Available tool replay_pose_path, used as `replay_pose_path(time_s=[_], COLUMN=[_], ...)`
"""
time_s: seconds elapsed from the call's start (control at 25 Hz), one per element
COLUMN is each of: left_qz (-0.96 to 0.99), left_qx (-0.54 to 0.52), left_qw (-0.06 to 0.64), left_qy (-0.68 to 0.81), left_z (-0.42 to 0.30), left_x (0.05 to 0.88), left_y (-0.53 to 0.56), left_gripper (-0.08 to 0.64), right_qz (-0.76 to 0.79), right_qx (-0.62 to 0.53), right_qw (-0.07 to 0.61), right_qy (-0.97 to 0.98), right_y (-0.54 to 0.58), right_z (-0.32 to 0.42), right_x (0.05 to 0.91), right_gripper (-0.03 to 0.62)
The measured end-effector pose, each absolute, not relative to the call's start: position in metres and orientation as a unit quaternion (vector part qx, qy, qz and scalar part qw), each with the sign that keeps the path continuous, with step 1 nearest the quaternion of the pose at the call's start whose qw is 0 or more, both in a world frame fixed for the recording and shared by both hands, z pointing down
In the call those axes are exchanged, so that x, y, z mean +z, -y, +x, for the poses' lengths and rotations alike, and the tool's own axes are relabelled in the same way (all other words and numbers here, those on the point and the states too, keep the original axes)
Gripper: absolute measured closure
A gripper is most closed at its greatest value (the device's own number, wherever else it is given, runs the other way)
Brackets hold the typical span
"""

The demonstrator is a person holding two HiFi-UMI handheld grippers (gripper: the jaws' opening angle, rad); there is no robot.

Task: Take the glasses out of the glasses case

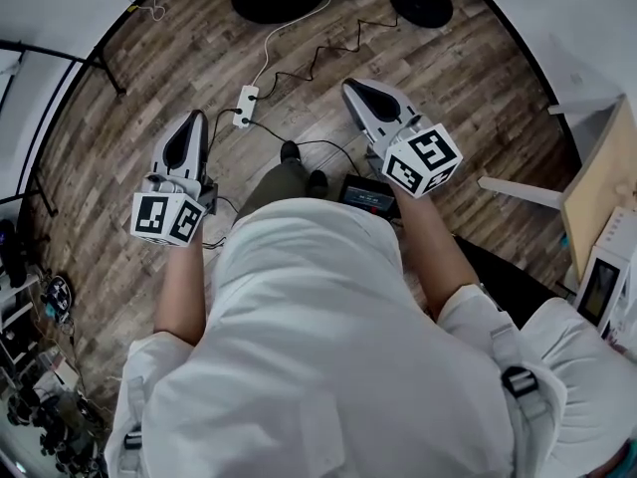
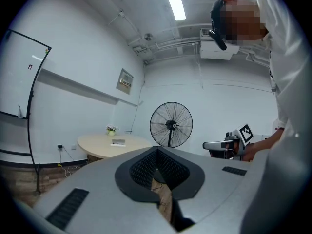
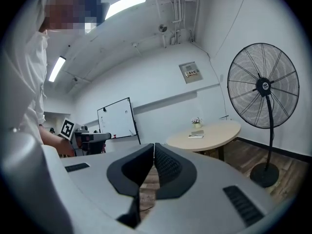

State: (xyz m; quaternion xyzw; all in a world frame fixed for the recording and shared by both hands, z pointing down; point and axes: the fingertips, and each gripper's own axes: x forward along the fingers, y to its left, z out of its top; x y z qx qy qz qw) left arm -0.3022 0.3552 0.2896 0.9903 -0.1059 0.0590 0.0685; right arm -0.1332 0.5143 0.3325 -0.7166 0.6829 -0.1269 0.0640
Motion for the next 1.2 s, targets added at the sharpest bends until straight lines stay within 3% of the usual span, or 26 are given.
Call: replay_pose_path(time_s=[0.72,1.2], left_qz=[0.99,0.983], left_qx=[0.041,0.046], left_qw=[0.093,0.14], left_qy=[0.099,0.111], left_z=[-0.286,-0.211], left_x=[0.315,0.354], left_y=[-0.323,-0.237], left_gripper=[0.548,0.548], right_qz=[-0.724,-0.709], right_qx=[-0.147,-0.171], right_qw=[0.048,0.019], right_qy=[-0.672,-0.684], right_y=[-0.484,-0.388], right_z=[-0.11,-0.042], right_x=[0.347,0.361], right_gripper=[0.568,0.568])
